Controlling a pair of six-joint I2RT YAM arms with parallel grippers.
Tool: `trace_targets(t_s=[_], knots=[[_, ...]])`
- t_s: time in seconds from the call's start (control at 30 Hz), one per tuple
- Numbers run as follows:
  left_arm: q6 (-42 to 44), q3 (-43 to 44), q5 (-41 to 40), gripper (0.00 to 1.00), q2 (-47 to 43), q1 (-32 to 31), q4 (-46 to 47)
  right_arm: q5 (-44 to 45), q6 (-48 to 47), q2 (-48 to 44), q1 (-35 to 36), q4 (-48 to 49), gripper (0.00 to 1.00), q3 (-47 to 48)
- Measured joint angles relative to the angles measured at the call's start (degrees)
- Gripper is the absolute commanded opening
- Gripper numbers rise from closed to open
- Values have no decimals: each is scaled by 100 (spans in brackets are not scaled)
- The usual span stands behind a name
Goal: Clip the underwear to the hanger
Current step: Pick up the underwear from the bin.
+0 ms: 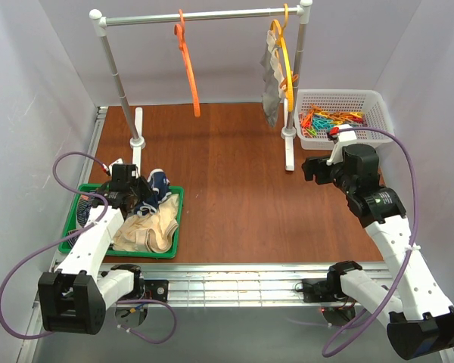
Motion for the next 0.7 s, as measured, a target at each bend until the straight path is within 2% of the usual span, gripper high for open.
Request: trace_targets(t_s=[0.03,0.1,0.33,0.63,0.7], knots=[[-7,-48,-22,57,0,33,74,-17,-2,15,0,0,99,0],[-24,-144,-68,54,0,107,243,-35,-20,46,0,-2,99,0],[70,-428,61,54,66,435,940,-37,-87,83,0,-33,99,0],[295,-570,527,48,866,741,1740,-35,-170,85,0,-83,99,15],[313,-575,588,40,1019,748,1823,-35,-234,92,0,-90,99,48]])
